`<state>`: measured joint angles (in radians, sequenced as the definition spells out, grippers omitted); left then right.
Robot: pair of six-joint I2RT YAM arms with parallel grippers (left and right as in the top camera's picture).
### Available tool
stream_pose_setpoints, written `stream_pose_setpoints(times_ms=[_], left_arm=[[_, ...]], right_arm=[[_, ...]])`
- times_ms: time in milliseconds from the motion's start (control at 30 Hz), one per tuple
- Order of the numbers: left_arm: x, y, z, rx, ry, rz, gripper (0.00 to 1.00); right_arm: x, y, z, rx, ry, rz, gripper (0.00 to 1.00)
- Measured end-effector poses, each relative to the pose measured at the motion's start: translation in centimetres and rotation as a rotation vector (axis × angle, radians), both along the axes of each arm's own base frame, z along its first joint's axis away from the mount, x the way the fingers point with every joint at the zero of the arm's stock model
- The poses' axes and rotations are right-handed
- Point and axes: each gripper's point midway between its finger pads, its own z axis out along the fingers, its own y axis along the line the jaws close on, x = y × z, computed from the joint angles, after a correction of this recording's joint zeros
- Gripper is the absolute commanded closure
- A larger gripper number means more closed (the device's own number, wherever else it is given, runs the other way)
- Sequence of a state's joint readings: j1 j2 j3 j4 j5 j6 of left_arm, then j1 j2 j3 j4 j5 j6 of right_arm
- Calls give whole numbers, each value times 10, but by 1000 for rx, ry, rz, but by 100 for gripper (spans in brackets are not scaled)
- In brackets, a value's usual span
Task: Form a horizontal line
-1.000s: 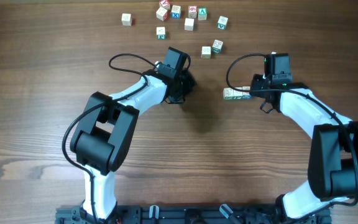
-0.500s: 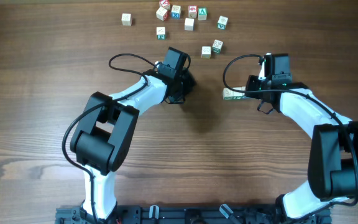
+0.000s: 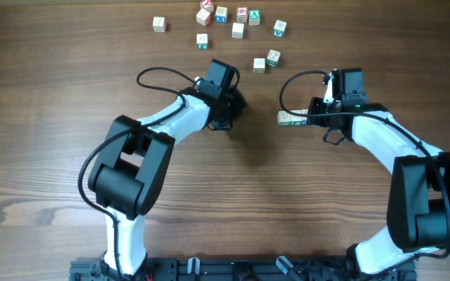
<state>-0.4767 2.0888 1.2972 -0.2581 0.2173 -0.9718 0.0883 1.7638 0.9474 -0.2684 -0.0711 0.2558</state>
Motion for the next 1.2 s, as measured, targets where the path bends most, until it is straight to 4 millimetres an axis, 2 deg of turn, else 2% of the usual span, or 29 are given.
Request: stream_pose_setpoints(times_ms=[833,1200], left_arm=[[0,0,0,0,0,0,96],[0,0,0,0,0,0,96]], right_arm=[[-8,10,-3,51,36,27,96],[2,0,1,0,-10,-1,96]])
